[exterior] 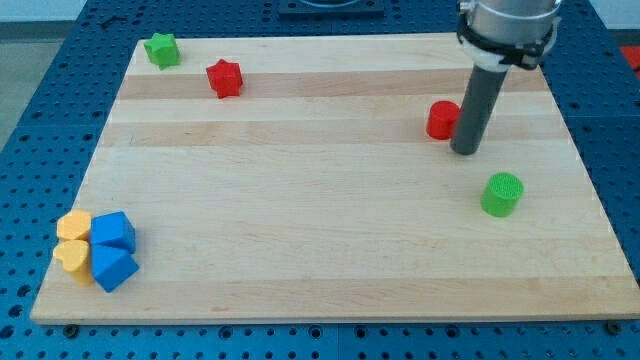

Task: Push the red circle towards the left

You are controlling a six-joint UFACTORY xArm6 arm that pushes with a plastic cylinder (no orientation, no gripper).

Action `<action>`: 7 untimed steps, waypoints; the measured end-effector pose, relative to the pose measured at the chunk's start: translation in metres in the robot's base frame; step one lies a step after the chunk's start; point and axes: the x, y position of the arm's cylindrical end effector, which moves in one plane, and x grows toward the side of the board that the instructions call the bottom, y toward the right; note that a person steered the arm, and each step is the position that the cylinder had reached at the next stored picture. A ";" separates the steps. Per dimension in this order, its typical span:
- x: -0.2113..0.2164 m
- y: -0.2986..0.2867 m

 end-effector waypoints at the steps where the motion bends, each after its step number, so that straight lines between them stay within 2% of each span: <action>1: -0.026 -0.007; 2: -0.047 -0.048; 3: -0.053 -0.064; 5: -0.065 -0.027; 6: -0.077 -0.053; 7: -0.076 -0.103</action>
